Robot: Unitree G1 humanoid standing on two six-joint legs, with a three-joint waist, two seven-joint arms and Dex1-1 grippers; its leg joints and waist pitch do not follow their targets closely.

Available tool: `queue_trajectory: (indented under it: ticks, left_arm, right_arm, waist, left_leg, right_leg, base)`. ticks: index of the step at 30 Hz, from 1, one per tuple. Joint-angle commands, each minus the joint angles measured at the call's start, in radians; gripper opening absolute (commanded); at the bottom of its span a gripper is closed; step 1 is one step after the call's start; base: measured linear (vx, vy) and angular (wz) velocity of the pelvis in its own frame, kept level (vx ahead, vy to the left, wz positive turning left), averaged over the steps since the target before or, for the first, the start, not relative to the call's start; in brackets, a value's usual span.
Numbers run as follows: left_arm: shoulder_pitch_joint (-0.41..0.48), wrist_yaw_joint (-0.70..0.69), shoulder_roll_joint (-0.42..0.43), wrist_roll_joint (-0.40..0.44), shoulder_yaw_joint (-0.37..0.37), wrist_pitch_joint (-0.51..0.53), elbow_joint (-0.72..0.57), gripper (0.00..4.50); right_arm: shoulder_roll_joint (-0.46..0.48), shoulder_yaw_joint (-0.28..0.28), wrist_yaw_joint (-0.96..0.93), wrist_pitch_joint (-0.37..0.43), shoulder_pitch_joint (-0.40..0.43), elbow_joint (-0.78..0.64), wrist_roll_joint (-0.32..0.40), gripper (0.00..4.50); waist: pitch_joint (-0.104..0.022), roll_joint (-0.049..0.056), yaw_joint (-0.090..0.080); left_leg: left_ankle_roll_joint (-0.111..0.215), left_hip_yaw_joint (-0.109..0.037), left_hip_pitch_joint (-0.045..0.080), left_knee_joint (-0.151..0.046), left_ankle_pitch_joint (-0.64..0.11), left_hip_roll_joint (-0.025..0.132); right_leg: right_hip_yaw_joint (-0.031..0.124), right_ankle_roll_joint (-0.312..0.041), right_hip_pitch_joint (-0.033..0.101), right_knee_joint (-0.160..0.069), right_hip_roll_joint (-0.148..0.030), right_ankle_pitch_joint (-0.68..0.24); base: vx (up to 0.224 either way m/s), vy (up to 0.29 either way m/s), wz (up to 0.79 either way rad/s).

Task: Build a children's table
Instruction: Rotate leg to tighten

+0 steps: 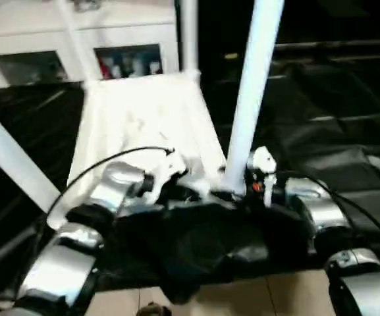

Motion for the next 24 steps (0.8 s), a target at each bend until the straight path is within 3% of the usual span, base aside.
queue_trajectory:
  ticks: [1,4,5,7,14,16,18,19,22,24]
  left_arm:
    - [0.001,-0.064,-0.003,-0.022,-0.019,-0.001,-0.029,0.00]
    - [0.007,-0.072,0.010,-0.022,-0.017,0.006,-0.041,0.00]
    - [0.008,-0.070,0.013,-0.022,-0.016,0.007,-0.042,0.00]
    - [0.008,-0.066,0.014,-0.021,-0.015,0.007,-0.043,0.00]
    - [0.009,-0.039,0.012,-0.018,-0.002,0.013,-0.044,0.00]
    - [0.002,0.008,0.003,-0.013,0.008,0.013,-0.031,0.00]
    - [-0.024,0.145,-0.028,-0.008,0.042,0.010,0.012,0.00]
    - [-0.039,0.237,-0.048,-0.001,0.059,0.004,0.035,0.00]
    - [-0.052,0.309,-0.069,0.002,0.072,0.008,0.053,0.00]
    - [-0.069,0.403,-0.098,0.003,0.088,0.017,0.074,0.00]
  right_arm:
    - [-0.009,0.008,0.041,0.021,-0.015,-0.017,0.018,3.58]
    - [-0.011,0.007,0.069,0.034,-0.019,-0.013,0.020,3.52]
    - [-0.011,0.008,0.075,0.037,-0.018,-0.015,0.021,3.23]
    - [-0.010,0.011,0.077,0.038,-0.017,-0.016,0.020,3.14]
    - [0.000,0.017,0.076,0.049,-0.001,-0.021,0.018,2.76]
    - [0.011,0.013,0.024,0.050,0.007,-0.018,0.008,2.74]
    - [0.050,-0.005,-0.149,0.032,0.016,0.016,-0.022,2.74]
    - [0.077,-0.020,-0.260,0.028,0.018,0.040,-0.035,2.74]
    - [0.110,-0.041,-0.376,0.043,0.019,0.060,-0.037,2.73]
    - [0.151,-0.071,-0.507,0.060,0.014,0.081,-0.030,2.73]
  waist:
    - [-0.070,-0.018,-0.004]
    - [-0.068,-0.020,0.000]
    - [-0.068,-0.020,0.000]
    - [-0.068,-0.021,0.000]
    - [-0.070,-0.024,0.002]
    - [-0.068,-0.024,0.002]
    - [-0.065,-0.024,-0.001]
    - [-0.062,-0.028,-0.004]
    - [-0.057,-0.029,-0.011]
    - [-0.058,-0.030,-0.013]
  left_leg:
    - [0.122,-0.019,0.033,-0.056,-0.175,0.045]
    - [0.108,-0.020,0.033,-0.059,-0.192,0.045]
    - [0.102,-0.020,0.033,-0.060,-0.198,0.046]
    - [0.097,-0.020,0.034,-0.060,-0.197,0.046]
    - [0.111,-0.019,0.031,-0.055,-0.162,0.043]
    - [0.107,-0.020,0.030,-0.056,-0.164,0.044]
    - [0.089,-0.020,0.032,-0.061,-0.191,0.045]
    - [0.066,-0.021,0.033,-0.066,-0.221,0.044]
    - [0.023,-0.023,0.037,-0.073,-0.280,0.041]
    - [0.019,-0.023,0.037,-0.074,-0.274,0.042]
  right_leg:
    - [0.033,-0.286,0.034,-0.057,-0.061,-0.028]
    - [0.033,-0.282,0.034,-0.058,-0.062,-0.058]
    - [0.033,-0.280,0.034,-0.059,-0.064,-0.068]
    - [0.034,-0.277,0.034,-0.059,-0.064,-0.073]
    - [0.033,-0.278,0.034,-0.055,-0.064,-0.038]
    - [0.033,-0.273,0.034,-0.057,-0.064,-0.056]
    - [0.034,-0.265,0.031,-0.061,-0.064,-0.100]
    - [0.035,-0.255,0.031,-0.066,-0.065,-0.153]
    - [0.038,-0.220,0.031,-0.080,-0.068,-0.268]
    - [0.040,-0.209,0.029,-0.081,-0.068,-0.266]
  base:
    - [0.000,0.000,0.00]
    - [0.000,0.000,0.00]
    - [0.000,0.000,0.00]
    - [0.000,0.000,0.00]
    - [0.000,0.000,0.00]
    - [0.000,0.000,0.00]
    - [0.000,0.000,0.00]
    - [0.000,0.000,0.00]
    - [0.000,0.000,0.00]
    - [0.000,0.000,0.00]
